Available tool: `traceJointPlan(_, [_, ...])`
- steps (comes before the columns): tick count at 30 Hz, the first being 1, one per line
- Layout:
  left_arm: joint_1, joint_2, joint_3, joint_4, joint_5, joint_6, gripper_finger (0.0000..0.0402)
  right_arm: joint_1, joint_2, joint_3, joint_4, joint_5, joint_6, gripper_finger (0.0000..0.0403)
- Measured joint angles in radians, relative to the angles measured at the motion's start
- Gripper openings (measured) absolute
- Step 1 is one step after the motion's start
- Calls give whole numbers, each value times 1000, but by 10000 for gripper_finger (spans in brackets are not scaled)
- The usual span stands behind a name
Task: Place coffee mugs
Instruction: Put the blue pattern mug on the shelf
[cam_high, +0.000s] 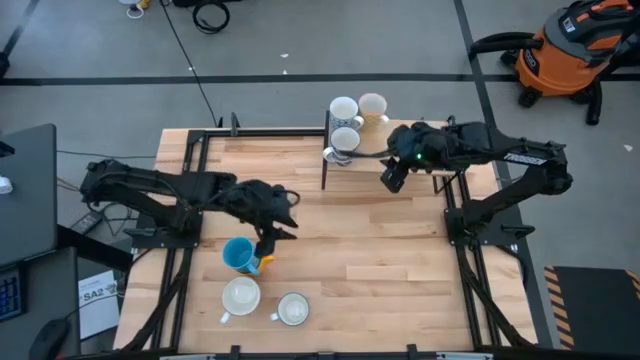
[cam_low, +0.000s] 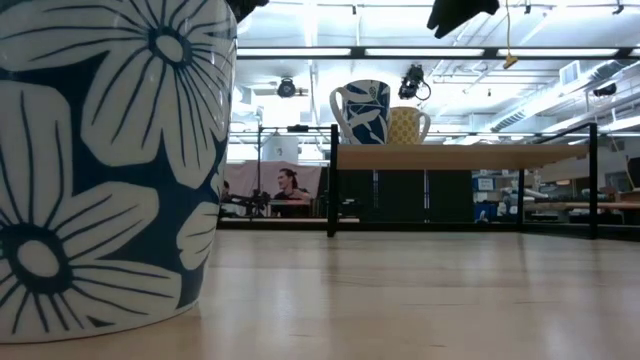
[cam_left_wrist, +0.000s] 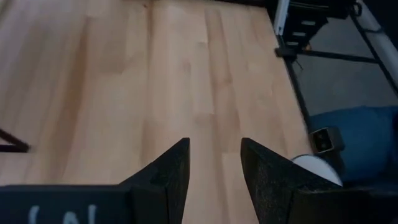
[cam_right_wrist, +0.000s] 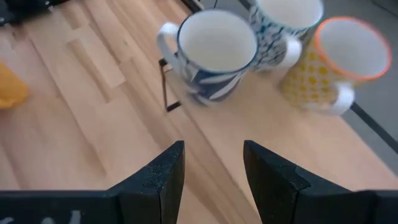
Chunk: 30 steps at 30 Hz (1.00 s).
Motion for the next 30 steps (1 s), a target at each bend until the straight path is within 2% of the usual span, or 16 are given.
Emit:
traceJointPlan(11, [-115, 121, 120, -19, 2, -85, 149, 109, -8, -134, 108, -22, 25, 170])
traceJointPlan(19, [-199, 150, 124, -12, 3, -144, 149, 222, -8, -173, 193, -29, 123, 170])
traceJointPlan(30, [-280, 235, 124, -23, 1, -150, 149, 356, -8, -236, 395, -39, 150, 170])
